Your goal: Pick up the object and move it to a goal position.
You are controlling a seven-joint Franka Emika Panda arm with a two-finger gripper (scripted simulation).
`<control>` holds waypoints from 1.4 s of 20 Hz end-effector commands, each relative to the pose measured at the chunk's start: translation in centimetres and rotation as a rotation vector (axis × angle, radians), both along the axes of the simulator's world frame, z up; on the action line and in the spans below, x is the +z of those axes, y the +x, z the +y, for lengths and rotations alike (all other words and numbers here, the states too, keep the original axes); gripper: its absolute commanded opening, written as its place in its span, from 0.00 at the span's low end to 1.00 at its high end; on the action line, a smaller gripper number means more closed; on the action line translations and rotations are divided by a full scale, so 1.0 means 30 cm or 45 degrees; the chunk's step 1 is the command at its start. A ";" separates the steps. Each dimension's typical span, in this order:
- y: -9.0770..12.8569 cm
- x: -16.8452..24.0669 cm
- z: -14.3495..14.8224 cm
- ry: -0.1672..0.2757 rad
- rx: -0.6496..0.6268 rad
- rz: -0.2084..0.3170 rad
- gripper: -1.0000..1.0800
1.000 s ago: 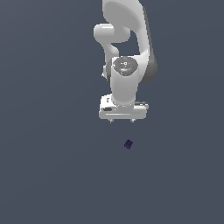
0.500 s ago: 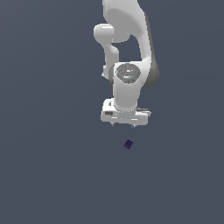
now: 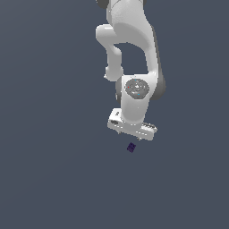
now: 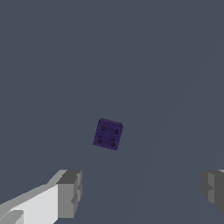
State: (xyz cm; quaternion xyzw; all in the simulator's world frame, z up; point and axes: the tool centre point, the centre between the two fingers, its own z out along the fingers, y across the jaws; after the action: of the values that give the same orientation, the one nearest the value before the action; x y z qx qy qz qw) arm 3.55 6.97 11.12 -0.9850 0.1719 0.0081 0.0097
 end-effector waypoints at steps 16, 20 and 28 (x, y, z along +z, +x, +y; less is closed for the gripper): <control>0.077 -0.128 0.063 -0.029 -0.313 -0.012 0.96; 0.077 -0.129 0.064 -0.029 -0.314 -0.012 0.96; 0.075 -0.209 0.065 -0.030 -0.316 -0.012 0.96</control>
State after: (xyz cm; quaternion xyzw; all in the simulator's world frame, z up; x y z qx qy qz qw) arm 5.87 8.91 5.63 -0.9563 0.2925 -0.0004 0.0004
